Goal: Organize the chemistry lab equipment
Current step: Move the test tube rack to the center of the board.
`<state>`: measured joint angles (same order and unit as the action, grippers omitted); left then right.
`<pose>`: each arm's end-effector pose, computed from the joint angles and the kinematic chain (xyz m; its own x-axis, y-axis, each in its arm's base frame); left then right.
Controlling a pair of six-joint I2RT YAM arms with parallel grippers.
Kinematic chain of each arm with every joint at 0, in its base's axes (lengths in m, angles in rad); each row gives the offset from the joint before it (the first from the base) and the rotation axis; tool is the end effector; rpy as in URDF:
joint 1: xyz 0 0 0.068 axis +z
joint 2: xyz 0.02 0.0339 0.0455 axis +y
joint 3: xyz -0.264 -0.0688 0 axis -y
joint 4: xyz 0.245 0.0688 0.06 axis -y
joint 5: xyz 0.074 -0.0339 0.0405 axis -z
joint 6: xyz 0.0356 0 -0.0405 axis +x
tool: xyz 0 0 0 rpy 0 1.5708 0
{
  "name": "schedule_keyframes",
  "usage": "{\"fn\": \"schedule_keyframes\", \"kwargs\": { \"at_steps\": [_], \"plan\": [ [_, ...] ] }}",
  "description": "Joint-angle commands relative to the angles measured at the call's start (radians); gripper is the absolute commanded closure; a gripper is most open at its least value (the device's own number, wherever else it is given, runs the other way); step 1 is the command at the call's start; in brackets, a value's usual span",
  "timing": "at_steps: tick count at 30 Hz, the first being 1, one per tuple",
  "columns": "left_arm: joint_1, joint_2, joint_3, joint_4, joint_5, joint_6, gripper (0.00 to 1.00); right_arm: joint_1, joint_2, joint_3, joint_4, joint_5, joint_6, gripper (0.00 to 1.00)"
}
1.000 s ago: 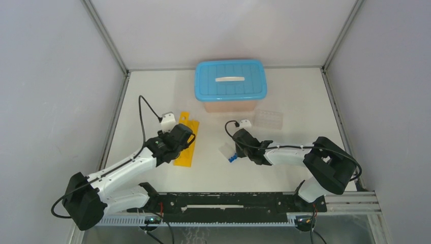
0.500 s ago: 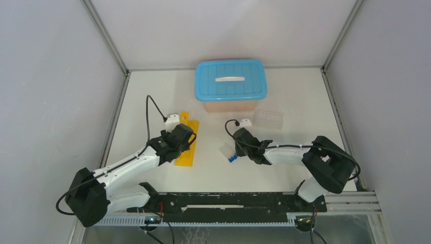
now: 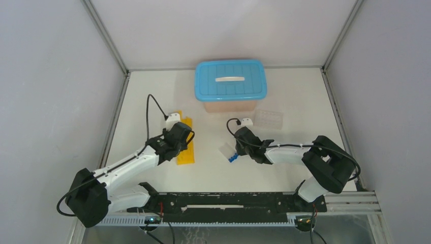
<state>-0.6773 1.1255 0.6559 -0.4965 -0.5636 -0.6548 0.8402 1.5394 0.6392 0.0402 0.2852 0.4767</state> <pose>0.1764 -0.1175 0.2088 -0.6870 -0.1082 -0.7186 -0.1580 0.9874 0.0024 0.1953 0.2030 0.1407 -0.7211 -0.1449 -0.6775 -0.2941 0.9494 0.1099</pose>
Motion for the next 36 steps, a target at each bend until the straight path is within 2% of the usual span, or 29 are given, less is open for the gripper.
{"fn": "schedule_keyframes", "kwargs": {
  "at_steps": [1,14,23,36],
  "plan": [
    [0.005,-0.02,-0.015,0.017,0.034,0.06,0.73,-0.009,-0.012,-0.024,-0.001,-0.008,-0.018,0.77],
    [0.004,-0.065,-0.036,0.077,0.217,0.169,0.76,-0.011,-0.037,-0.026,-0.011,0.002,-0.006,0.77],
    [0.002,0.002,-0.025,0.119,0.296,0.235,0.76,-0.018,-0.056,-0.026,-0.022,0.017,0.003,0.77],
    [-0.021,0.046,-0.01,0.141,0.385,0.34,0.81,-0.039,-0.107,-0.027,-0.071,0.04,0.002,0.77]
  ]
}}
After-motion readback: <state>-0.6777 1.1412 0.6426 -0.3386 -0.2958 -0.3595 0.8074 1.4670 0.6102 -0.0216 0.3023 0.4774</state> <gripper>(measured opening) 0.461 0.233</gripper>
